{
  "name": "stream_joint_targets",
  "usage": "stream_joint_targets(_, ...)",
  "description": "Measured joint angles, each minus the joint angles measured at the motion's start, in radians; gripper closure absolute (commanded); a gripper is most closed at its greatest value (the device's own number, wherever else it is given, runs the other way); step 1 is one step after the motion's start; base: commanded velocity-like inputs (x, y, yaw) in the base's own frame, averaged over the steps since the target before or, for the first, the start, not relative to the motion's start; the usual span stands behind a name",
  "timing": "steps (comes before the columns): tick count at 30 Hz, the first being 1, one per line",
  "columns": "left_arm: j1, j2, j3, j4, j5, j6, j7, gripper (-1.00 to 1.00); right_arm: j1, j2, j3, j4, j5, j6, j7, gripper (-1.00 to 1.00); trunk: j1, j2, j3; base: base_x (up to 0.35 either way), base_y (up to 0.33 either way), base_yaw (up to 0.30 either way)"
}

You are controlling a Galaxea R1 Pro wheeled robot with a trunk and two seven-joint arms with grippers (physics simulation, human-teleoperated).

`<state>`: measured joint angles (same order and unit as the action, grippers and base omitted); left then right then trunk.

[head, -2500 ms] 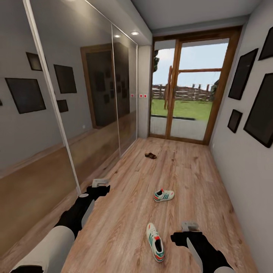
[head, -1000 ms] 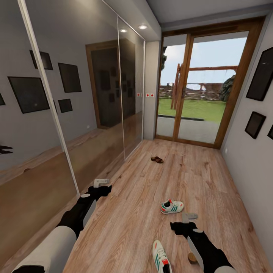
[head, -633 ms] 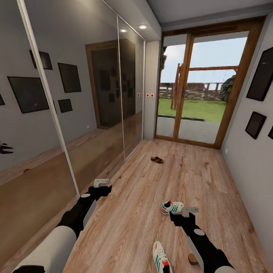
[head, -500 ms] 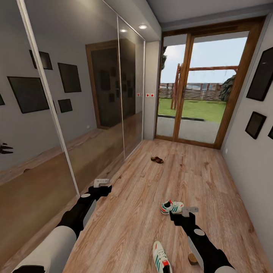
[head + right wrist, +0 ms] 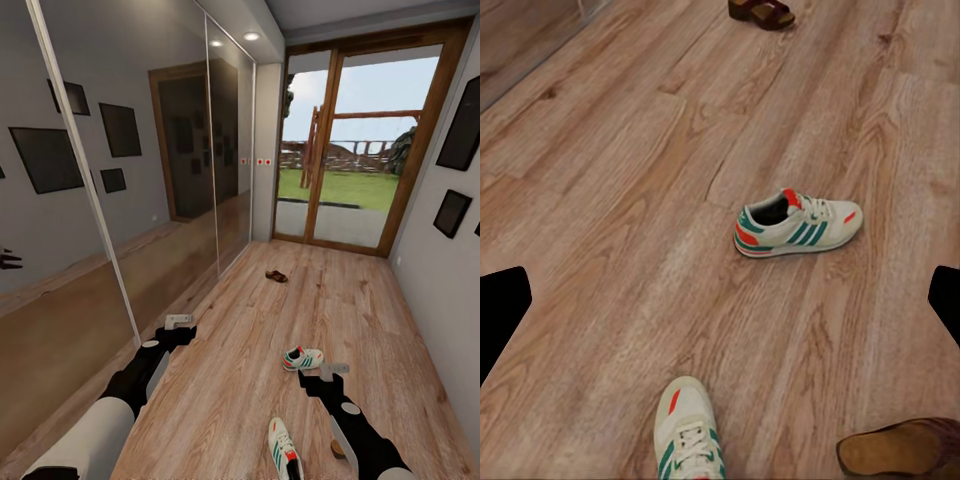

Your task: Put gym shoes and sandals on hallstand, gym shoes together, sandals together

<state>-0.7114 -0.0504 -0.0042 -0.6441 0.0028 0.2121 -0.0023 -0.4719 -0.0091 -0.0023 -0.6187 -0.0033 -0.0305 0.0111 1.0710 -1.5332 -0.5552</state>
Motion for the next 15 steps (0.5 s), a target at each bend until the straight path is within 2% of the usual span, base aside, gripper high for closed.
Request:
stream_joint_targets(10,0.0,0.0,0.0,0.0,0.0,0.0,0.001,-1.0,0.0,0.0,-0.001,0.0,-0.003,0.001,0.0,-1.0,0.038,-0.07,-0.047,0.0,0.0,0.0)
stream_joint_targets(15,0.0,0.001,0.001,0.0,0.0,0.0,0.0,-1.0,0.0,0.0,0.0,0.0,-0.004,0.001,-0.001,-1.0,0.058,-0.105,-0.071,0.0,0.0,0.062)
